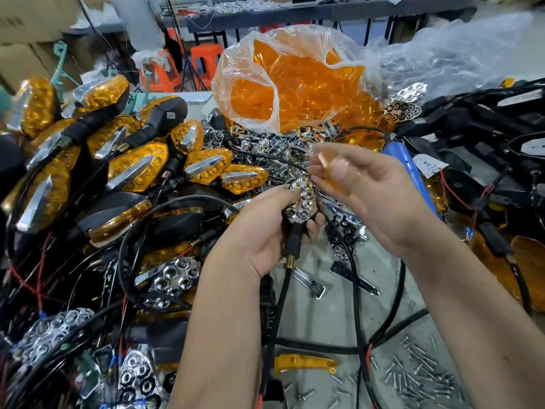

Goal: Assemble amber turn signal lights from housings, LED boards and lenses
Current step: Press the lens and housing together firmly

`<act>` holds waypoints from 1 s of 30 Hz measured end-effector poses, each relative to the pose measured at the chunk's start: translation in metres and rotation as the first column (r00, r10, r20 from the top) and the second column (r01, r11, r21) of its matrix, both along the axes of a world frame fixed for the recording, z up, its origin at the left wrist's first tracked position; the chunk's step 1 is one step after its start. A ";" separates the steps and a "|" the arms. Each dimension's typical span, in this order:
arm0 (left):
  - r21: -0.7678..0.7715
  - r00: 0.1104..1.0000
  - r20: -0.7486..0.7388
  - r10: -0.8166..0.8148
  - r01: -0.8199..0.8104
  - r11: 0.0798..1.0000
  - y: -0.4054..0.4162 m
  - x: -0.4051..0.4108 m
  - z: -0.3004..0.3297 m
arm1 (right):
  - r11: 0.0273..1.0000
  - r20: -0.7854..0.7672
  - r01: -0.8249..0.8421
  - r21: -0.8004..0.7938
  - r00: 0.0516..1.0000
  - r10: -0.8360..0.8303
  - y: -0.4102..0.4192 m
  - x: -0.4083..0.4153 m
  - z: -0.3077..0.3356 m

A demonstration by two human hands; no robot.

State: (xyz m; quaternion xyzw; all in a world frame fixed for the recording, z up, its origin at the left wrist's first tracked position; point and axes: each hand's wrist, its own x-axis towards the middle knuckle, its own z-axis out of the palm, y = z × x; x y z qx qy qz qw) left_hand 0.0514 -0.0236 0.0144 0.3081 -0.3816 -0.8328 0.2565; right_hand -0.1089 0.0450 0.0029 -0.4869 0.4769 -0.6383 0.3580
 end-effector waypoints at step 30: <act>0.063 0.999 0.047 -0.021 0.018 0.998 0.000 0.001 0.002 | 0.987 -0.191 0.085 0.136 0.980 -0.058 0.000 0.010 0.013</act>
